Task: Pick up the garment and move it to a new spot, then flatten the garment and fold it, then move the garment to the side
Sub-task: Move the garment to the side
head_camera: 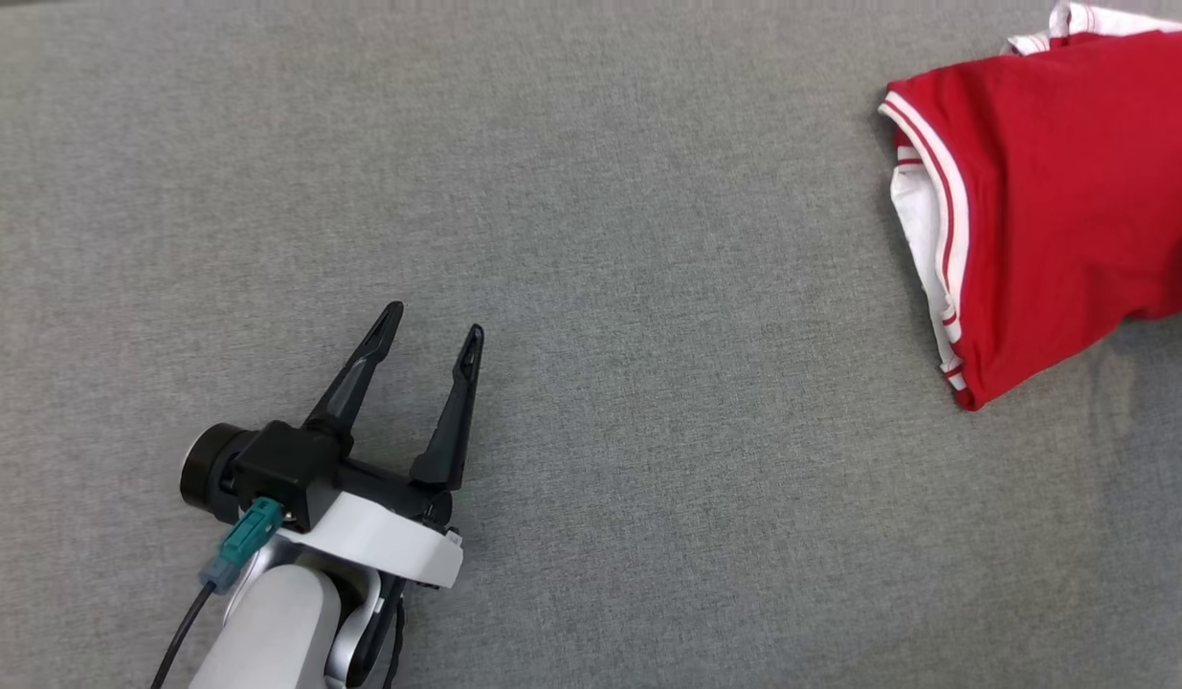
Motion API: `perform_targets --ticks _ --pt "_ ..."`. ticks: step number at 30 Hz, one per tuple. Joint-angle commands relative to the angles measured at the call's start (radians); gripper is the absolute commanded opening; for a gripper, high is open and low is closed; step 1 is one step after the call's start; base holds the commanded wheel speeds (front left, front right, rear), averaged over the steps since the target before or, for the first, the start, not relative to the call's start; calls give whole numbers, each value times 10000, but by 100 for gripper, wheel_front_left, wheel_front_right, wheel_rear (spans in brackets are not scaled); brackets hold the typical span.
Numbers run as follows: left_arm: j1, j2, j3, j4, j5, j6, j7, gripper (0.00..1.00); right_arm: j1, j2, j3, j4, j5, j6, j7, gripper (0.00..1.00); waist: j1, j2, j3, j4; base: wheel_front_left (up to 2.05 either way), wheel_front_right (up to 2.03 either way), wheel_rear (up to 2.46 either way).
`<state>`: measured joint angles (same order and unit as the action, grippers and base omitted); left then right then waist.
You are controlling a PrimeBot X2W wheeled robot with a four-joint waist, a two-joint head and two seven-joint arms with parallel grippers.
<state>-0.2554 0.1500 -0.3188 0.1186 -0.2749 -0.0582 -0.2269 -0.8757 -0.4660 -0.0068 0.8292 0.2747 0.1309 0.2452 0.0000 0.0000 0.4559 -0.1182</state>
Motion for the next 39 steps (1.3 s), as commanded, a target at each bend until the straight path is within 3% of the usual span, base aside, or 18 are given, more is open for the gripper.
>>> perform_targets --ticks 1,7,14,19,25,32,39 --pt "-72 16 57 49 -54 40 -65 100 -48 -9 -156 13 -190 2 -162 100 0 0 -253 145 0 0 0" --pt "388 -41 431 343 -259 228 -292 100 558 441 -531 -875 -616 2 -1075 100 0 0 -1562 416 0 0 0" --pt "1322 152 1264 268 -611 627 -357 100 2290 1006 -665 -2987 -296 2 -1984 100 0 0 -3344 699 0 0 0" --pt "2254 245 1770 38 -915 895 -370 100 4224 1241 -564 -4751 39 2 -1902 100 0 0 -4575 941 0 0 0" --pt "3174 380 2045 -248 -1243 1016 -264 100 6352 1796 -606 -6637 727 2 -1816 100 0 0 -5059 1050 0 0 0" --pt "3686 311 2120 -73 -1295 795 -357 100 8279 2167 -217 -7315 995 3 -2560 100 0 0 -5337 1231 0 0 0" --pt "3949 118 2280 -231 -859 613 -370 100 9215 2312 303 -7013 915 2 -3802 100 0 0 -5451 1357 0 0 0"
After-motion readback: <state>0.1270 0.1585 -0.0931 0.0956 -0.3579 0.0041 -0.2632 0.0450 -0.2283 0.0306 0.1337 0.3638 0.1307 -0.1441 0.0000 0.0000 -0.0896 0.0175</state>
